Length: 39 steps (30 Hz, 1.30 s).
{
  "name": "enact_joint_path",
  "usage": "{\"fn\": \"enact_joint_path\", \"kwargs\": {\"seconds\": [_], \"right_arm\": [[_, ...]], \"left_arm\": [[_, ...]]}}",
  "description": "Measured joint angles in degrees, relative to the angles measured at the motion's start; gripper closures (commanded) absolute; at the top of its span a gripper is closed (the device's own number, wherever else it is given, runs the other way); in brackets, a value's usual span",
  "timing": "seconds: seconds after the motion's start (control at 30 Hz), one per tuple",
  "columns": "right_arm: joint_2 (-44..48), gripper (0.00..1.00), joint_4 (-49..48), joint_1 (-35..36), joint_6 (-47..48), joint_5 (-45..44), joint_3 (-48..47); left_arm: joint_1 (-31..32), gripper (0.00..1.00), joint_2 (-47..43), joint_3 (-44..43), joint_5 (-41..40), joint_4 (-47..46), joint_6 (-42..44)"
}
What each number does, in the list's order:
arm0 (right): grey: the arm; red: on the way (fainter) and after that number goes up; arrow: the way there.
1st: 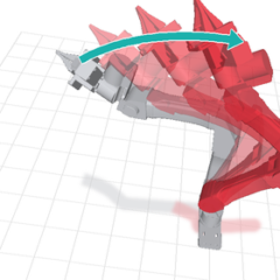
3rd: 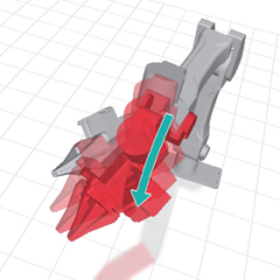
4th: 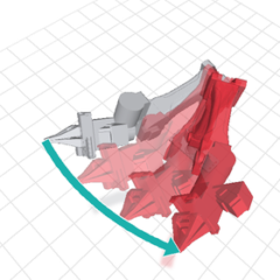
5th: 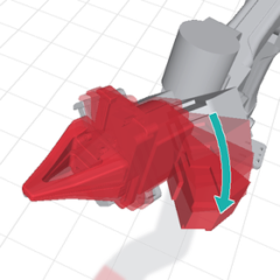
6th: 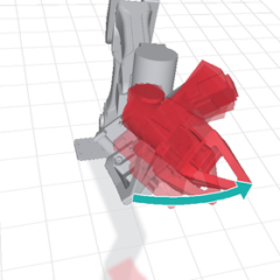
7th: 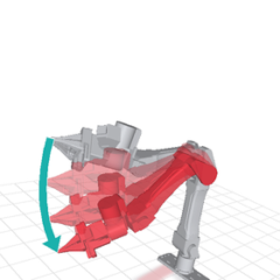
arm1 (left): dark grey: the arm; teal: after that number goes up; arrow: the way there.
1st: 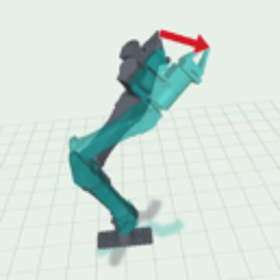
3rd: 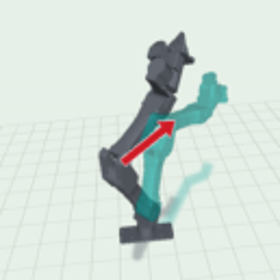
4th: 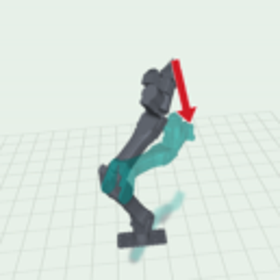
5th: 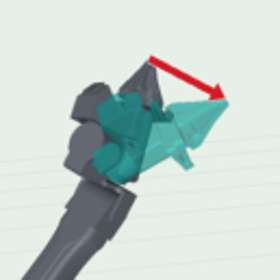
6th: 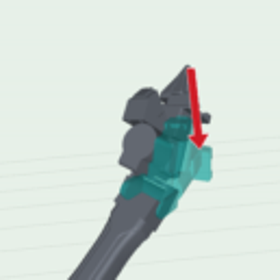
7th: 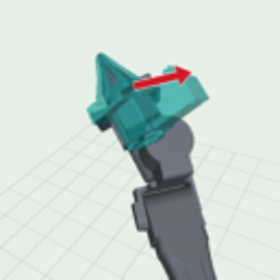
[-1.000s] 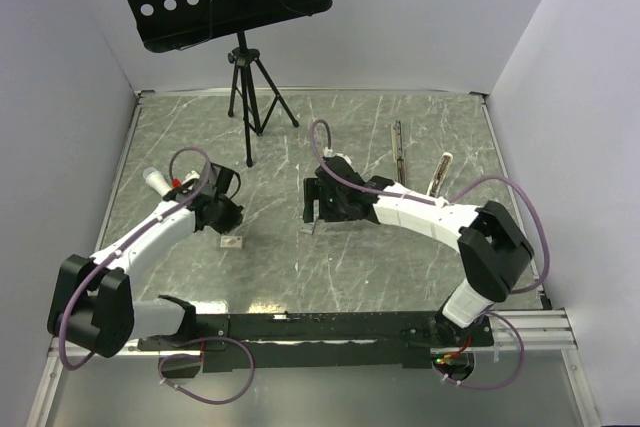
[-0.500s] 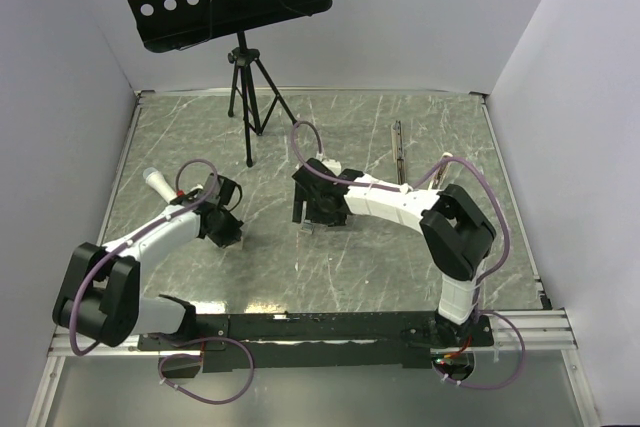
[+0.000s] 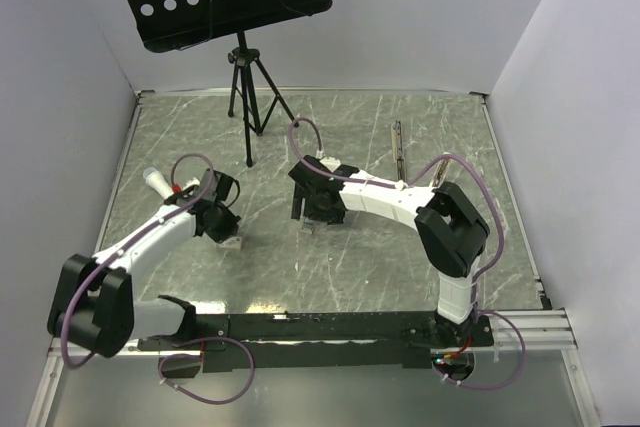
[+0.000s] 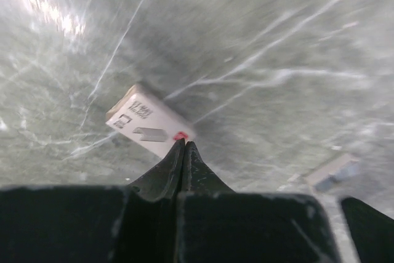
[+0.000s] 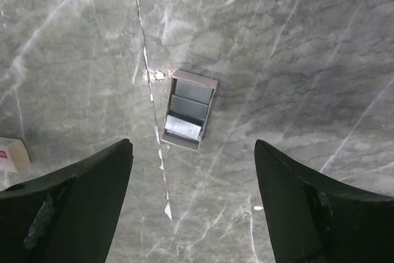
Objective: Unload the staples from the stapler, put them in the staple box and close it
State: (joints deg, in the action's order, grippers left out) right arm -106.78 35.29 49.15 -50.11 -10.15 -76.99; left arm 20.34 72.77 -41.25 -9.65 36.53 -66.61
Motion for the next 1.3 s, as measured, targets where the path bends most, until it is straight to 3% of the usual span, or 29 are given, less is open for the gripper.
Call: {"fn": "enact_joint_path", "kwargs": {"seconds": [0.17, 0.3, 0.4, 0.6, 0.8, 1.07, 1.3], "right_arm": [[-1.4, 0.17, 0.5, 0.11, -0.66, -0.09, -1.01], [-3.1, 0.2, 1.18, 0.39, -1.27, -0.26, -1.66], [-4.5, 0.23, 1.49, 0.72, -1.55, -0.35, -2.21], [-7.15, 0.3, 1.36, 1.03, -1.25, -0.42, -3.28], [-7.5, 0.28, -1.64, 1.09, 3.17, 1.16, -3.26], [-7.85, 0.27, -7.17, 1.11, 14.38, 7.1, -3.28], [-7.91, 0.27, -17.18, 1.53, 24.26, 16.98, -2.16]], "left_arm": [[-0.37, 0.77, -5.62, -4.17, -5.25, 1.14, 2.75], [-2.34, 0.51, -10.14, -6.51, -8.44, 0.72, 6.03], [-5.25, 0.43, -12.63, -6.56, -8.61, 0.63, 8.61], [-12.87, 0.41, -14.58, -5.46, -2.14, -2.03, 15.06], [-18.38, 0.39, -13.2, -2.82, 3.89, -4.42, 21.18], [-19.08, 0.29, -12.72, -0.92, 12.22, -8.26, 25.44], [-19.89, 0.33, -15.13, 0.61, 13.03, -9.51, 25.24]]}}
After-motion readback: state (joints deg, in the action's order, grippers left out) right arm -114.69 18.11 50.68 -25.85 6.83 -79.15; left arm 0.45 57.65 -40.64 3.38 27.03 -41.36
